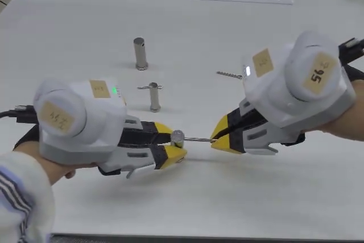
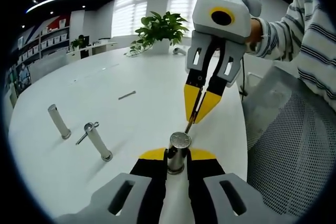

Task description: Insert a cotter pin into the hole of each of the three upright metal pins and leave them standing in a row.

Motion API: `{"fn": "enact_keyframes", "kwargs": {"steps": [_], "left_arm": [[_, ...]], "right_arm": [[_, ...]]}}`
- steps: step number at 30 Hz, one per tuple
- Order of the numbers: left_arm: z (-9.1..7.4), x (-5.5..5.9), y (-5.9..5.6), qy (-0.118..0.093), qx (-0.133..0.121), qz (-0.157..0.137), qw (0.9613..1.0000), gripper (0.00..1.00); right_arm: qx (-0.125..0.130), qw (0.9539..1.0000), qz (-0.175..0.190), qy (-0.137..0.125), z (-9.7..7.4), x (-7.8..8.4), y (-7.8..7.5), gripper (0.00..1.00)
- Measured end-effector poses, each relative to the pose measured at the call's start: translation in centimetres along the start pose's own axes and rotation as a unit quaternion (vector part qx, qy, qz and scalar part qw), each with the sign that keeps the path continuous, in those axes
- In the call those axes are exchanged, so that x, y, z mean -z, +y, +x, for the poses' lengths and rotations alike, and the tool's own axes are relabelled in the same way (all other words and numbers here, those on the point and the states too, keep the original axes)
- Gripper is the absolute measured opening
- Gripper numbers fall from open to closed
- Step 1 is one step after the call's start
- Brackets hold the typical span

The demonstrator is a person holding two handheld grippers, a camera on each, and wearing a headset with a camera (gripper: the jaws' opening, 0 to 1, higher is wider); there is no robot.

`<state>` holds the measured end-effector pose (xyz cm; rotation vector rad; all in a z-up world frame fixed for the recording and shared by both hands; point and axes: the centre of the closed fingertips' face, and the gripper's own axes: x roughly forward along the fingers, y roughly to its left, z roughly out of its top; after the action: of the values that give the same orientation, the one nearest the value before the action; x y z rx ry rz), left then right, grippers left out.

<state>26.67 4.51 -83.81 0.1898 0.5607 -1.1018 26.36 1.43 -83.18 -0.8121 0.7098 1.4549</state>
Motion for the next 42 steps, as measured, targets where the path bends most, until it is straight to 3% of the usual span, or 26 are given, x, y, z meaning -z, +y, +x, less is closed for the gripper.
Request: {"fn": "enact_keyframes", "kwargs": {"steps": [11, 14, 17, 37, 42], "left_arm": [[0.0, 0.0, -0.1, -0.005, 0.002, 0.008, 1.0000, 0.12], [0.0, 0.0, -0.2, -0.008, 0.004, 0.005, 0.9999, 0.12], [0.2, 0.0, -0.3, -0.009, 0.005, 0.002, 0.9999, 0.12], [0.2, 0.1, -0.3, -0.025, 0.012, -0.022, 0.9994, 0.13], [0.1, 0.0, -0.4, -0.029, 0.012, -0.026, 0.9992, 0.13]], "right_arm": [[-0.005, 0.9999, 0.006, -0.007, 0.1, 0.0, 0.3, 0.03], [-0.011, 0.9989, 0.027, -0.036, -0.2, -1.1, 0.6, 0.03], [-0.004, 0.9997, 0.012, -0.022, 0.0, -1.0, 0.5, 0.03], [-0.011, 0.9971, 0.036, -0.066, 1.3, -3.1, 0.8, 0.04], [-0.013, 0.9970, 0.037, -0.066, 1.2, -2.9, 0.8, 0.07]]}}
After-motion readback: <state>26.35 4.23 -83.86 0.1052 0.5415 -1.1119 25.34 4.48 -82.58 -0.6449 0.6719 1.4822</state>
